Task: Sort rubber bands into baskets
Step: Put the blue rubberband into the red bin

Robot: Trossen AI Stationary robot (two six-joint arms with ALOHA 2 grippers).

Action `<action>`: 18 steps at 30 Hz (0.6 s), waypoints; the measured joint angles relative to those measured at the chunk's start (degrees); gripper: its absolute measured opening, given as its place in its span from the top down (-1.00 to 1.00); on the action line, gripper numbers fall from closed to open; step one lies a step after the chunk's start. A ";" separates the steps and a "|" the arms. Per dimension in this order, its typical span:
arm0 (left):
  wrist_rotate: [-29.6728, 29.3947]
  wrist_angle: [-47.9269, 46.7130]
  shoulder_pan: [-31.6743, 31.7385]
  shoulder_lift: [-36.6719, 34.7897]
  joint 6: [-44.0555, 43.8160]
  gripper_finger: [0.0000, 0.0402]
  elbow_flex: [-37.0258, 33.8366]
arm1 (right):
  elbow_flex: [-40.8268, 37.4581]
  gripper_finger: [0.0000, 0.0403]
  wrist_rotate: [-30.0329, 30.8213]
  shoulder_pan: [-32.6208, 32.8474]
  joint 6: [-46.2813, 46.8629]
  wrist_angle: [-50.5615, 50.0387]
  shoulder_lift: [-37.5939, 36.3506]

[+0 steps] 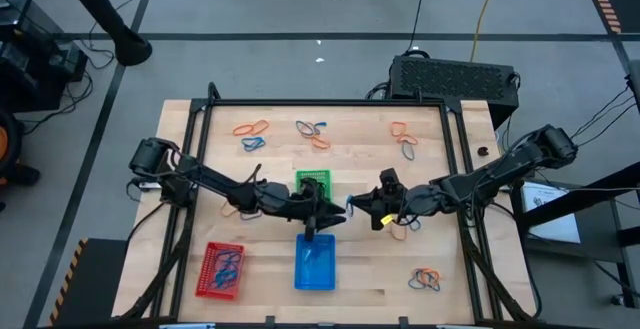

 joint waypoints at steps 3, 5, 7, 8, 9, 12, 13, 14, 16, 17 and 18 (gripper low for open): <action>-2.39 0.27 0.01 0.00 0.04 0.20 0.00 | 0.00 1.00 0.16 0.00 0.00 0.00 -0.02; -3.17 0.34 0.14 0.00 0.04 0.20 0.00 | 0.00 1.00 0.16 0.00 0.02 0.01 -0.02; -3.50 0.34 0.33 0.00 0.04 0.20 0.00 | 0.00 1.00 0.33 0.00 0.35 0.03 -0.02; -3.66 0.34 0.41 0.00 0.02 0.20 0.00 | 0.00 1.00 0.59 0.00 0.42 -0.04 -0.02; -3.94 0.34 0.44 0.00 0.03 0.20 0.00 | 0.00 1.00 1.02 0.00 0.42 -0.06 -0.02; -5.02 0.65 0.48 0.00 0.03 0.20 0.00 | 0.00 1.00 1.33 -0.26 0.42 -0.03 -0.02; -5.32 0.95 0.50 0.00 0.04 0.20 0.00 | 0.00 1.00 1.32 -0.41 0.44 -0.06 -0.02; -5.56 1.33 0.50 0.00 0.04 0.20 0.02 | 0.00 1.00 1.35 -0.44 0.43 -0.03 -0.02; -5.93 2.61 0.50 0.00 0.02 0.20 0.02 | 0.00 1.00 1.61 -0.59 0.53 -0.04 -0.02; -6.48 3.19 0.54 0.00 0.03 0.20 0.04 | 0.00 1.00 1.71 -0.77 0.93 -0.09 -0.02; -7.06 3.66 0.60 0.00 0.04 0.20 0.04 | 0.00 1.00 1.71 -0.82 1.22 -0.14 -0.02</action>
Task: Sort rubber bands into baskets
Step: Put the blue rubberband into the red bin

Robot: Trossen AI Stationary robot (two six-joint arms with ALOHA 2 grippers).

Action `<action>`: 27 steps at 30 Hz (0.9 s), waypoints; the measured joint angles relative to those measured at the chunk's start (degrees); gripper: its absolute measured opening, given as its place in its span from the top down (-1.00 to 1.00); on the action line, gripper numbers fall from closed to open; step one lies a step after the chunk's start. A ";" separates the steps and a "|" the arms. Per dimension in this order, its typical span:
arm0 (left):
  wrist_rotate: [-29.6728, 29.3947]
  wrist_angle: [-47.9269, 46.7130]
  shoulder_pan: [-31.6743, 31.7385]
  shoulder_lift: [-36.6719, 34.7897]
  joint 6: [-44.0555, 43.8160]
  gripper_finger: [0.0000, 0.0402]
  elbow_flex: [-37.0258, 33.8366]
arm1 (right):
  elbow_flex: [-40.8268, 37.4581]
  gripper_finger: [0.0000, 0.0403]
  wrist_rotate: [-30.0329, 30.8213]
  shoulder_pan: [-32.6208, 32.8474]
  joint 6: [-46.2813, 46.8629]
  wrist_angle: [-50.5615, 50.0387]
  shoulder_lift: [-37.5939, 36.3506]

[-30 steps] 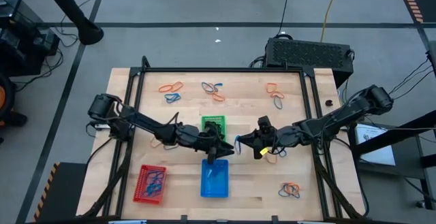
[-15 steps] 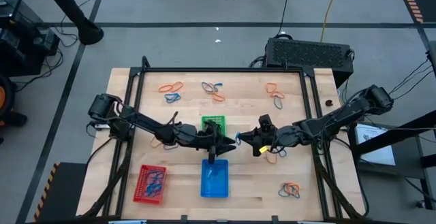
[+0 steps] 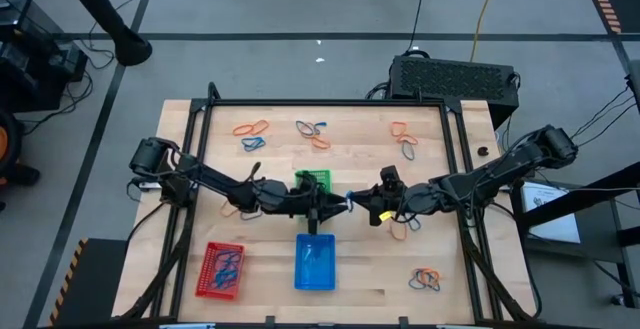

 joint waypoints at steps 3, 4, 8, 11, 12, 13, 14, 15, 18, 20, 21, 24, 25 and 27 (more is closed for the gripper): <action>-0.65 -0.20 0.63 0.00 0.00 0.20 0.02 | 0.00 1.00 0.10 -0.31 0.09 -0.03 0.00; -0.63 -0.30 0.69 0.00 -0.02 0.20 0.02 | 0.00 1.00 0.13 -0.33 0.09 -0.01 0.00; -0.93 -0.29 0.68 0.00 -0.04 0.20 0.02 | 0.00 1.00 0.11 -0.36 0.09 0.03 0.00; -0.94 -0.28 0.62 0.00 -0.04 0.21 0.02 | 0.00 1.00 0.05 -0.36 0.09 0.04 0.00; -1.07 -0.30 0.65 0.00 -0.04 0.22 0.02 | 0.00 1.00 0.02 -0.36 0.09 0.07 0.00; -1.25 -0.37 0.65 0.00 -0.07 0.25 0.02 | 0.00 1.00 0.01 -0.36 0.09 0.11 0.00; -1.52 -0.39 0.65 0.00 -0.07 0.29 0.02 | 0.00 1.00 -0.04 -0.36 0.09 0.12 0.00; -1.69 -0.37 0.65 0.00 -0.10 0.35 0.02 | 0.00 1.00 -0.08 -0.36 0.09 0.11 0.00; -2.71 -0.40 0.65 0.00 -0.16 0.56 0.02 | 0.00 1.00 -0.38 -0.36 0.42 0.13 0.00; -3.05 -0.44 0.62 0.00 -0.17 0.73 0.02 | 0.00 1.00 -0.47 -0.36 0.99 0.13 0.00; -3.03 -0.46 0.62 0.00 -0.17 0.80 0.02 | 0.00 1.00 -0.65 -0.36 1.09 0.11 0.00; -3.09 -0.46 0.62 0.00 -0.19 0.96 0.02 | 0.00 1.00 -0.66 -0.38 0.92 0.05 0.00; -3.10 -0.46 0.62 0.00 -0.17 0.96 0.02 | 0.00 1.00 -0.66 -0.38 0.89 -0.01 0.00; -3.12 -0.52 0.58 0.00 -0.15 0.96 0.02 | 0.00 0.98 -0.69 -0.38 0.72 -0.49 -0.02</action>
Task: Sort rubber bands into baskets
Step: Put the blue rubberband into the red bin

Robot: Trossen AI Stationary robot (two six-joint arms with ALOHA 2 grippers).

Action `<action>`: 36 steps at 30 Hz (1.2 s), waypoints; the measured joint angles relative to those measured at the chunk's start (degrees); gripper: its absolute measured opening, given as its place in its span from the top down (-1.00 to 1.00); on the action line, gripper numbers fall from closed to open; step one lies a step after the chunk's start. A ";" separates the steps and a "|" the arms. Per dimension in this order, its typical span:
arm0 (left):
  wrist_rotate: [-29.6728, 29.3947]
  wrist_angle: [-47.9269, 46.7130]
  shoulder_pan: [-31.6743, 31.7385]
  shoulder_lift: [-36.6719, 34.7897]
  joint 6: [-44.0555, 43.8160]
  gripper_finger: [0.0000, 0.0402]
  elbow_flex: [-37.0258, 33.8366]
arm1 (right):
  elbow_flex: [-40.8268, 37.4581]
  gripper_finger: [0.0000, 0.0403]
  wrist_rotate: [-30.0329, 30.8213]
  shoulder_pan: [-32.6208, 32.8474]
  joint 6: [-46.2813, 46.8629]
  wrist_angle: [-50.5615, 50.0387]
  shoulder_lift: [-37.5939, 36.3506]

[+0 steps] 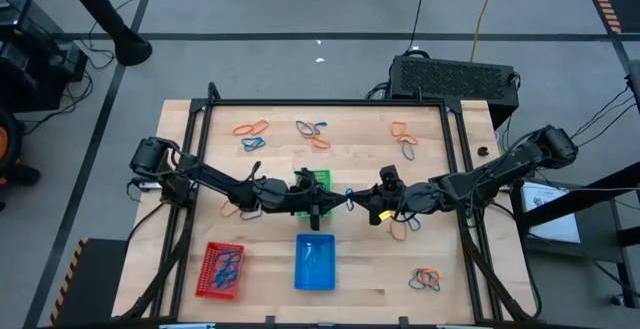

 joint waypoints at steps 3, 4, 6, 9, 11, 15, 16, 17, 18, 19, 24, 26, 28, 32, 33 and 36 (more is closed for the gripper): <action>0.04 -0.07 0.00 0.00 0.00 0.98 0.00 | 0.00 0.88 -1.01 -0.04 0.02 -1.36 0.00; 0.09 -0.07 -0.03 0.00 -0.01 0.98 0.00 | 0.00 0.83 -1.77 -0.04 0.41 -1.72 -0.05; 0.48 0.01 -0.14 0.00 0.00 0.98 0.00 | 0.00 0.72 -2.98 -0.04 0.99 -2.58 -0.24; 1.74 0.02 -0.22 -0.02 0.02 0.99 0.00 | 0.00 0.53 -5.79 -0.07 1.07 -3.42 -0.74; 2.41 -0.17 -0.15 -0.02 0.02 0.99 0.01 | 0.00 0.40 -9.79 -0.04 1.14 -3.45 -1.31; 4.40 -0.33 -0.15 -0.02 0.02 0.99 0.02 | 0.00 0.21 -18.43 -0.04 3.92 -4.94 -2.54; 5.26 -0.33 -0.15 -0.02 0.02 0.99 0.02 | 0.00 0.18 -20.97 0.02 4.75 -5.20 -2.73; 6.27 -0.37 -0.15 -0.02 0.02 0.99 0.02 | 0.00 0.15 -23.16 0.24 5.69 -5.73 -2.90; 7.58 -0.37 -0.17 -0.02 0.02 0.99 0.02 | 0.00 0.13 -25.42 0.61 6.77 -6.30 -2.99; 9.32 -0.42 -0.15 -0.02 0.02 0.99 0.02 | 0.00 0.12 -27.45 1.30 8.16 -6.69 -2.99; 19.35 -5.41 -0.69 -2.16 0.02 1.00 0.07 | 0.01 0.12 -32.22 7.64 14.56 -11.86 -2.99; 23.22 -9.66 -1.28 -3.70 0.00 1.00 0.07 | 0.02 0.13 -32.85 10.95 16.93 -14.09 -2.99; 27.14 -15.09 -2.16 -5.88 0.00 1.00 0.07 | 0.00 0.15 -32.95 14.02 20.47 -16.02 -2.99; 33.80 -31.55 -5.66 -11.84 -0.14 1.00 0.07 | 0.01 0.17 -32.94 20.03 28.19 -17.51 -2.31; 34.64 -36.35 -7.00 -13.65 -0.22 1.00 0.07 | 0.02 0.17 -32.93 21.34 30.57 -17.75 -2.12; 34.12 -51.13 -11.34 -19.00 -2.46 1.00 0.07 | 0.02 0.18 -32.92 24.87 38.91 -19.26 -1.84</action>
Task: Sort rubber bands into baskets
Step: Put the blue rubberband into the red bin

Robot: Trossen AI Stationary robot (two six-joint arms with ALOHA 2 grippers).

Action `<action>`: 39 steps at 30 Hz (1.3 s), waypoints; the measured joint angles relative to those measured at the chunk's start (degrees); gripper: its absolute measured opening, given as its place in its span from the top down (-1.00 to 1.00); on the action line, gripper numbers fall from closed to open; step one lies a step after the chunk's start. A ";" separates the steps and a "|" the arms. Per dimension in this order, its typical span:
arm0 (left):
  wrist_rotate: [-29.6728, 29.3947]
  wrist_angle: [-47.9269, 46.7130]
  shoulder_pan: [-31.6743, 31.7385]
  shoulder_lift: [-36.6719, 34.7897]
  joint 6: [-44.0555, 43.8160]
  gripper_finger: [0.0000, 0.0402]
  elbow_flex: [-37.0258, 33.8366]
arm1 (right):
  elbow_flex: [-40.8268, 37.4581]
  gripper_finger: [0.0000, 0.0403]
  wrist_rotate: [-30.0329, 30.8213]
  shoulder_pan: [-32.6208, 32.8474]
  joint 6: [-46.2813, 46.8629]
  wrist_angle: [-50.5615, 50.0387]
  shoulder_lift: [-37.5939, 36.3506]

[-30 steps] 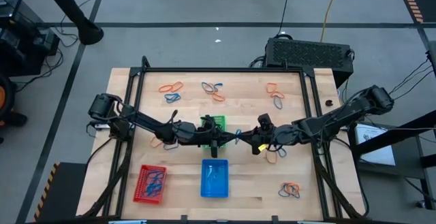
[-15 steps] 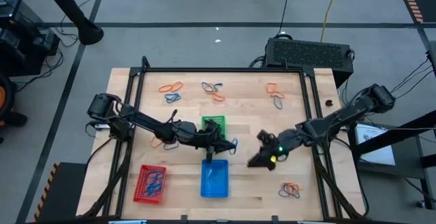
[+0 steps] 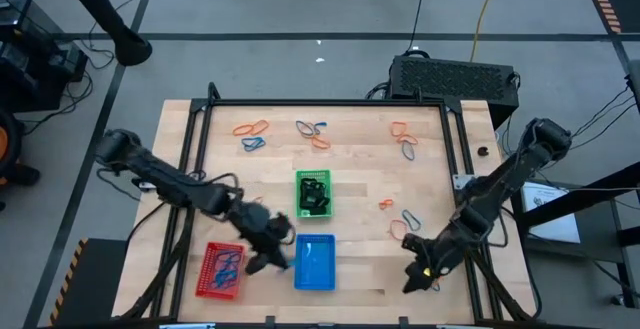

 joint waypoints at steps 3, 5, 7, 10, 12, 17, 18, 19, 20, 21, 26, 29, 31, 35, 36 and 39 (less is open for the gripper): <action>-2.10 -12.92 -4.82 -4.04 -4.07 1.00 0.00 | -0.01 0.18 0.02 3.44 7.21 -2.61 0.00; -3.19 -20.60 -8.35 -6.14 -7.64 1.00 0.00 | -0.02 0.18 0.11 5.71 10.23 -4.32 0.00; -4.37 -27.47 -11.99 -7.66 -11.86 1.00 0.00 | 0.00 0.18 0.09 7.95 12.83 -6.40 0.01; -6.33 -35.18 -16.85 -8.72 -17.81 1.00 0.00 | -0.02 0.18 0.09 10.84 14.93 -9.99 0.02; -7.07 -39.11 -19.72 -8.85 -21.03 1.00 0.00 | 0.00 0.18 0.11 12.67 15.81 -12.56 0.02; -10.35 -43.80 -24.15 -7.94 -23.15 1.00 -0.02 | -0.01 0.18 0.11 16.15 17.44 -18.59 0.02; -11.13 -43.97 -24.45 -7.55 -23.32 1.00 -0.02 | 0.00 0.18 0.11 16.55 17.46 -19.85 0.02; -11.42 -44.12 -24.58 -7.13 -23.63 1.00 -0.02 | -0.01 0.18 0.11 16.84 17.48 -20.77 0.02; -11.50 -44.50 -24.68 -6.65 -24.29 1.00 -0.02 | -0.01 0.18 0.13 17.13 17.48 -21.13 0.04; -11.48 -44.76 -24.68 -6.22 -24.58 1.00 -0.02 | 0.00 0.18 0.13 17.41 17.48 -21.26 0.04; -11.48 -44.66 -24.68 -4.25 -24.62 0.95 -0.04 | -0.02 0.18 0.34 18.88 16.93 -21.24 0.05; -11.48 -44.66 -24.68 -3.55 -24.62 0.85 -0.04 | 0.00 0.18 0.64 19.43 11.96 -20.81 1.00; -11.45 -44.65 -24.68 -3.45 -24.63 0.76 -0.04 | 0.02 0.18 0.78 19.63 8.83 -20.66 2.39; -10.96 -44.65 -24.68 -3.45 -24.64 0.55 -0.04 | 0.00 0.18 0.70 19.66 4.41 -20.47 6.56; -10.93 -44.63 -24.68 -3.45 -24.63 0.49 -0.04 | 0.00 0.18 0.63 19.66 3.47 -20.37 7.58; -10.65 -44.62 -24.35 -3.45 -24.65 0.34 -0.04 | 0.00 0.18 0.38 19.66 2.03 -20.80 10.46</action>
